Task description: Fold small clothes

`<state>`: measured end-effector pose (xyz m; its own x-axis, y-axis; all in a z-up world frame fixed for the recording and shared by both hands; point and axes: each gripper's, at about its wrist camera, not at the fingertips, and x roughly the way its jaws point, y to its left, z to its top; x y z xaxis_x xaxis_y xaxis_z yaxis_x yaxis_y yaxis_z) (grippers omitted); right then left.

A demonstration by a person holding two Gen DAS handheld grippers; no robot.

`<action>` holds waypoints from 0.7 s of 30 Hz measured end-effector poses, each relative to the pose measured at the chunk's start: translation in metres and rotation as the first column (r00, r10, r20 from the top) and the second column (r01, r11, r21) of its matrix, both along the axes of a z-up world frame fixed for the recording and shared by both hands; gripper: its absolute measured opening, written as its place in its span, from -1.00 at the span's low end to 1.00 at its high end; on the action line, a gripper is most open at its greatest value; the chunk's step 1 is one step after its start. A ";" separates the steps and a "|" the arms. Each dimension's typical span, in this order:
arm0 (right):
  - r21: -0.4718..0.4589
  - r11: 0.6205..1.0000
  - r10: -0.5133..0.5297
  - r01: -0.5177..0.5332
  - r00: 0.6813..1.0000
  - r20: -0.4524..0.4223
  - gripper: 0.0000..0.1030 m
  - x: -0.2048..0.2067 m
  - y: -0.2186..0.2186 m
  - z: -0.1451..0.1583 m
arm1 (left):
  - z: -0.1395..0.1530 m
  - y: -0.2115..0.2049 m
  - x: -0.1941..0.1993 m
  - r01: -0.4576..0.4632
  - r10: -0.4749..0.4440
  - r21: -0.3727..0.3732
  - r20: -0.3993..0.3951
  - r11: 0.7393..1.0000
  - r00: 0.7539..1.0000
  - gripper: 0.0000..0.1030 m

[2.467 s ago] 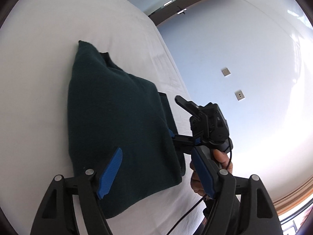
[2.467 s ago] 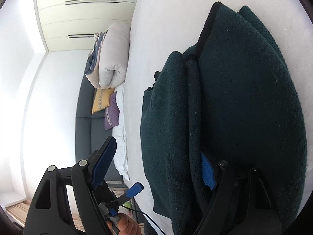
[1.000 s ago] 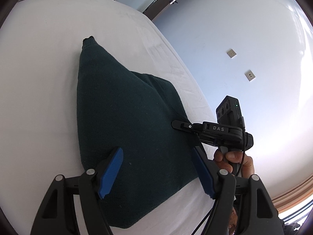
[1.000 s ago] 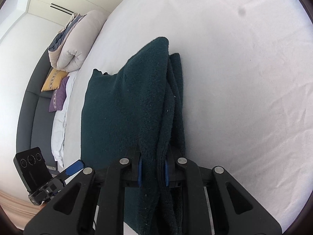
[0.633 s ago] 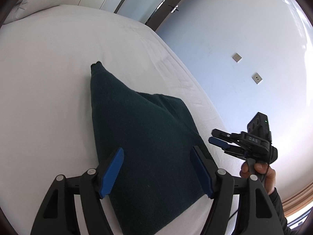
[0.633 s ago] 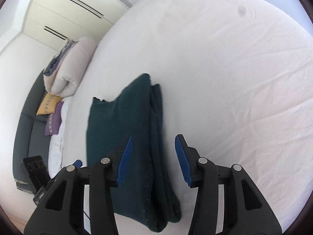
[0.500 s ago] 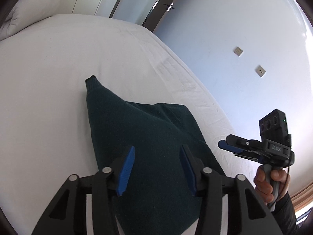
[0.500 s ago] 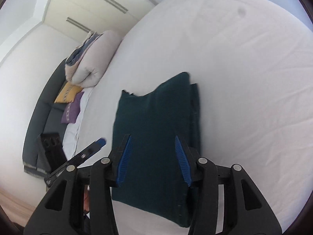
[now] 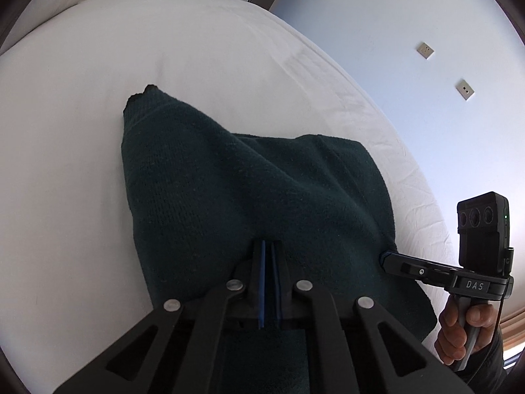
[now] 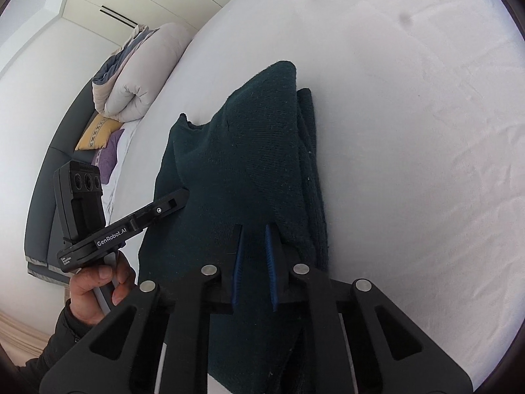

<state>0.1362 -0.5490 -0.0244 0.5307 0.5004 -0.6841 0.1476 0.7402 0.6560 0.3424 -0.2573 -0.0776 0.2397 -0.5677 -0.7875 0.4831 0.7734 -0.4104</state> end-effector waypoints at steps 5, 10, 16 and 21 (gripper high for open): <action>-0.033 0.999 0.009 -0.007 0.999 0.051 -0.71 -0.025 0.018 0.029 | 0.029 0.007 -0.039 0.040 -0.042 0.027 0.064 0.999 0.997 -0.72; -0.172 0.982 0.076 -0.079 0.997 -0.024 -0.72 -0.046 0.036 0.010 | 0.005 0.022 -0.051 0.012 -0.012 -0.017 0.027 1.000 1.000 -0.74; -0.120 0.991 0.062 -0.058 0.998 0.027 -0.72 -0.055 0.033 -0.005 | 0.004 0.011 -0.060 0.035 -0.041 0.057 0.108 0.998 0.993 -0.77; -0.098 0.994 0.062 -0.053 0.994 0.089 -0.70 -0.065 0.034 0.030 | 0.040 0.041 -0.068 -0.004 0.010 -0.051 0.111 0.999 0.994 0.15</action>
<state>0.0712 -0.5153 0.0052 0.5658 0.4662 -0.6801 0.0458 0.8058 0.5905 0.2741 -0.2165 -0.0377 0.3281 -0.6041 -0.7263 0.5225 0.7566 -0.3932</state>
